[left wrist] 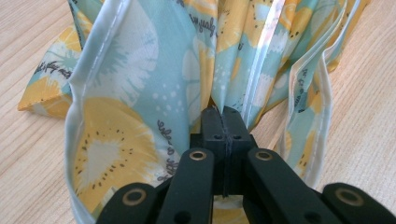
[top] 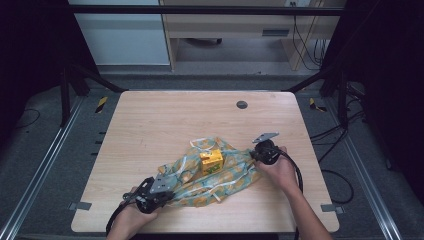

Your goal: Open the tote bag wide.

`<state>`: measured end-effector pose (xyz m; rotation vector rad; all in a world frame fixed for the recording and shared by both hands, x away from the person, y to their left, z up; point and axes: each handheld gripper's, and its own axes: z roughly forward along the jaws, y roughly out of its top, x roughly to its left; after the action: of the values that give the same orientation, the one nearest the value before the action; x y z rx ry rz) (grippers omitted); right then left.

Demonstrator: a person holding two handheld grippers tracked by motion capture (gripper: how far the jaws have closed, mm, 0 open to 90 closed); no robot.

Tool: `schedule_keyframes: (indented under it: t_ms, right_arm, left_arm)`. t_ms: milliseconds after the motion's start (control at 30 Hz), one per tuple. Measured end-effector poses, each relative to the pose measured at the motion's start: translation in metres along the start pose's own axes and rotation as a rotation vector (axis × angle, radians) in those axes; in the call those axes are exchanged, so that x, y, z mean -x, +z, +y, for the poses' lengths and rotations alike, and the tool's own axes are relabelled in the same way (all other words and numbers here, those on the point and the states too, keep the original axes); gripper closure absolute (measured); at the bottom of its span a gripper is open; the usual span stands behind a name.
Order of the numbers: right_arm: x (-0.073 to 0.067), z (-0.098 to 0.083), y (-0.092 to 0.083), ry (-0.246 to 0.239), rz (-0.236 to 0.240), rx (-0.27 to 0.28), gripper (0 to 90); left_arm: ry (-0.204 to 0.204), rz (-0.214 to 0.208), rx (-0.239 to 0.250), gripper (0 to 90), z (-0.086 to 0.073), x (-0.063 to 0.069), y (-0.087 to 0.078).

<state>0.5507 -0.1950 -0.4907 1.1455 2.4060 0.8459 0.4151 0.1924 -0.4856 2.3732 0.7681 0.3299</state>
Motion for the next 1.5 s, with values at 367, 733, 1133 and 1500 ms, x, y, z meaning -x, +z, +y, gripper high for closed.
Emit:
schedule_keyframes:
  t_ms: [367,733,1133,1500]
  right_arm:
    - [0.007,0.004,-0.021,0.020,-0.025,0.125,60.8]
    - [0.003,0.014,-0.045,0.043,-0.044,0.259,26.0]
    - [0.004,0.002,-0.089,0.125,-0.125,0.333,9.7]
    - [0.003,-0.023,-0.105,0.161,-0.155,0.335,7.7]
  left_arm:
    - [-0.010,0.029,0.172,46.6,0.008,0.004,-0.017]
    - [0.009,0.052,0.335,15.5,0.036,0.012,-0.040]
    - [-0.135,0.240,0.342,7.5,0.033,-0.055,-0.069]
    - [-0.232,0.315,0.280,5.8,-0.001,-0.096,-0.066]
